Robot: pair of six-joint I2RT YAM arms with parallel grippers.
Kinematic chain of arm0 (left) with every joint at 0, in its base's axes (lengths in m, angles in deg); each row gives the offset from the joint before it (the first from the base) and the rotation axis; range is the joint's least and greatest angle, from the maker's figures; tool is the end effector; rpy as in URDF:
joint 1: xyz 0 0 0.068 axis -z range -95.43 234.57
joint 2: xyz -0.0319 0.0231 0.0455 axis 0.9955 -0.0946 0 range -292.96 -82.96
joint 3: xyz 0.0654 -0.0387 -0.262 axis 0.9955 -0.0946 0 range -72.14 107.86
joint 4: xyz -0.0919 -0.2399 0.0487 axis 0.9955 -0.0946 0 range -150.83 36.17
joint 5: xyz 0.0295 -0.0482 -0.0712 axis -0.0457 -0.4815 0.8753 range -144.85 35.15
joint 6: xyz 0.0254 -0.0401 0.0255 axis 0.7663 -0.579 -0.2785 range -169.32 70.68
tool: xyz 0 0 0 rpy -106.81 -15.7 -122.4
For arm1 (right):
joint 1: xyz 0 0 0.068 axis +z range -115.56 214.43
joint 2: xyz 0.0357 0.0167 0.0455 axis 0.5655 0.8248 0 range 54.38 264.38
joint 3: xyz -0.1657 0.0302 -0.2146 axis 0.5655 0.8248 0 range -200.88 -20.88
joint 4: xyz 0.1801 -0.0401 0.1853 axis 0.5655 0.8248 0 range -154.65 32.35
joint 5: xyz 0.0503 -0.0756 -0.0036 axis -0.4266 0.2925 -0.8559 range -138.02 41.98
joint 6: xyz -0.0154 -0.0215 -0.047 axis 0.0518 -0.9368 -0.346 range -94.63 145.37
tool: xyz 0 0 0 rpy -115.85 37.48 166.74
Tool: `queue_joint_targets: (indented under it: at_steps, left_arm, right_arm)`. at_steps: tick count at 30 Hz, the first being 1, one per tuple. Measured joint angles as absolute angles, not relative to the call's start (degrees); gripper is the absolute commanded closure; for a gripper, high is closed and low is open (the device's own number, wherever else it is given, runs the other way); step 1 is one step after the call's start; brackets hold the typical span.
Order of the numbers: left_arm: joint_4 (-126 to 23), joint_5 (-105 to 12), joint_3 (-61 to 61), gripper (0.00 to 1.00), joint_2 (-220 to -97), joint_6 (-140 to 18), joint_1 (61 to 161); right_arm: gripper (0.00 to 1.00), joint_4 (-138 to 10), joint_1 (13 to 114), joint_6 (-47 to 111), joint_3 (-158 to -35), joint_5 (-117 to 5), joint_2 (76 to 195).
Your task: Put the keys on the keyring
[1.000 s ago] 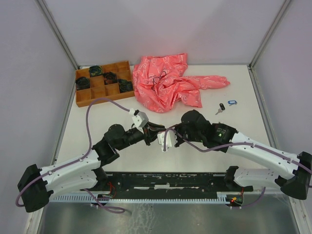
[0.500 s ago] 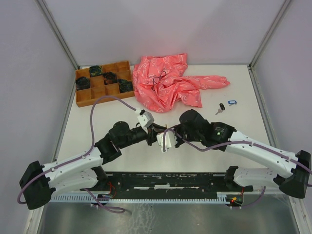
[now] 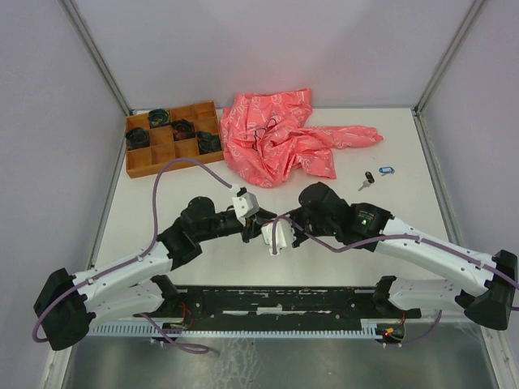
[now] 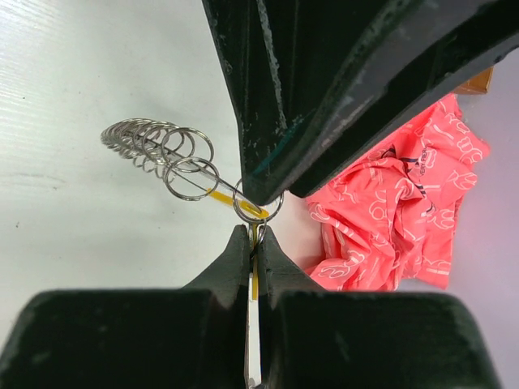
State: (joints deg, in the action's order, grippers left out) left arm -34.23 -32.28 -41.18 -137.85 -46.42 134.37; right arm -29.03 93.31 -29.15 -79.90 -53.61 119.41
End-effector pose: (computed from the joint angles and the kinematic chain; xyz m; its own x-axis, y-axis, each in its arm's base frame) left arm 0.1336 -0.1791 0.2769 -0.0005 0.0730 -0.9973 0.9536 0.3004 0.0215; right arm 0.1212 0.2075 0.3142 0.5252 -0.6982 -0.4865 -0.7959 -0.2008 -0.5712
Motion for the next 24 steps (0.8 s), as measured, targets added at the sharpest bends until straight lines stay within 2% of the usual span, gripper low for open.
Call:
queue_joint_targets:
  at_steps: [7,24]
  left_arm:
    - [-32.3,-25.3,-42.4,0.61,-139.7,-44.5,131.3]
    - [-30.5,-17.0,-42.5,0.62,-142.3,-43.2,128.0]
  right_arm:
    - [0.99,-29.1,93.3,-29.7,-79.9,-54.2,119.0]
    - [0.99,-29.3,93.3,-30.1,-79.9,-55.0,118.7]
